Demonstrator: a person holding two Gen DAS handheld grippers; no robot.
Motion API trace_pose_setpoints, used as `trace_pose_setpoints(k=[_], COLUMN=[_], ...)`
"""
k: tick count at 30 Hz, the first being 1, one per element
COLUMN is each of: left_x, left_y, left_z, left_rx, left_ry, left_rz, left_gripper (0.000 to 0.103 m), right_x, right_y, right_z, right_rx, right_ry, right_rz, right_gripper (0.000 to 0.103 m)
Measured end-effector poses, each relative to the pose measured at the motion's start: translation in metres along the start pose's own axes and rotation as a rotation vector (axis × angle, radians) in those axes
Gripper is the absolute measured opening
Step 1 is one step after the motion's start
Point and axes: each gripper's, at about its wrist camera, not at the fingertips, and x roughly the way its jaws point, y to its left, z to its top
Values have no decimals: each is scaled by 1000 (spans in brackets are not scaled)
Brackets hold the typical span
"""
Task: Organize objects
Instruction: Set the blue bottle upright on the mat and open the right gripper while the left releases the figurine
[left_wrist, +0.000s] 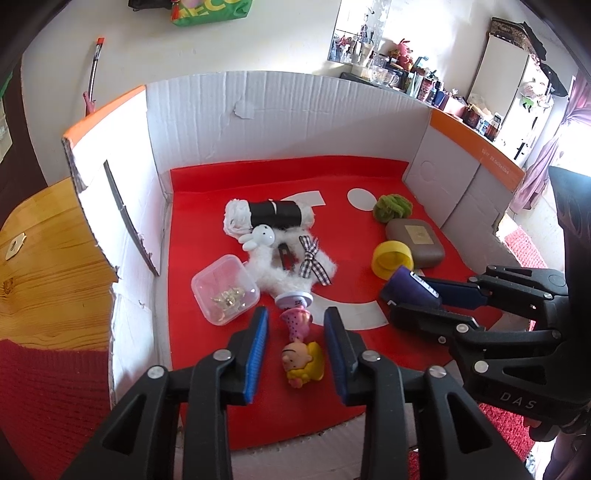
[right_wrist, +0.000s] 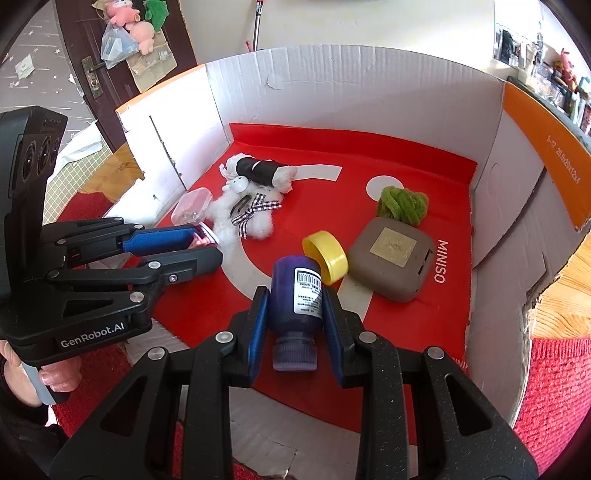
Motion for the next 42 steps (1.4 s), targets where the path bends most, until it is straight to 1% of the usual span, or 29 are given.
trace_pose_setpoints(k=[6, 10, 12, 18, 20, 22, 25, 26, 27, 28, 29, 30, 33, 37, 42], left_x=[-2, -8, -12, -22, -25, -29, -35, -36, -38, -40, -42, -44, -48, -53, -59], left_y=[-1, -5, -6, -7, -7, -8, -10, -11, -12, -12, -12, -13, -14, -15, -16], left_z=[-1, -3, -4, -6, -7, -8, -11, -12, -13, -13, -14, -15, -17, -21, -26], left_rx=[-2, 5, 7, 0, 0, 1, 5, 7, 7, 8, 7, 7, 9, 14, 16], left_ry=[0, -11, -21, -37, -41, -47, -56, -59, -62, -64, -67, -70, -78, -84, -97], left_rz=[-1, -2, -1, -4, -4, -4, -5, -5, -6, -6, -7, -8, -3, 4, 13], left_gripper=[37, 48, 50, 51, 53, 56, 57, 57, 57, 57, 57, 58, 61, 62, 70], right_x=[-3, -4, -4, -10, -13, -15, -18, -19, -20, -22, -23, -24, -28, -32, -40], right_y=[1, 1, 1, 3, 4, 4, 6, 7, 7, 8, 9, 9, 11, 14, 19], right_z=[-3, -3, -4, -7, -8, -10, -12, -12, -13, -13, -13, -14, -15, -18, -20], right_rx=[5, 4, 6, 3, 3, 4, 2, 1, 1, 1, 1, 1, 0, -5, -17], right_ry=[-4, -5, -6, -11, -14, -16, -19, -21, -23, -25, -28, -32, -37, -43, -56], right_rz=[5, 5, 6, 6, 5, 4, 1, 0, -1, 0, -1, -3, 0, -5, -9], right_gripper=[28, 28, 28, 28, 29, 29, 31, 32, 35, 39, 47, 48, 48, 49, 59])
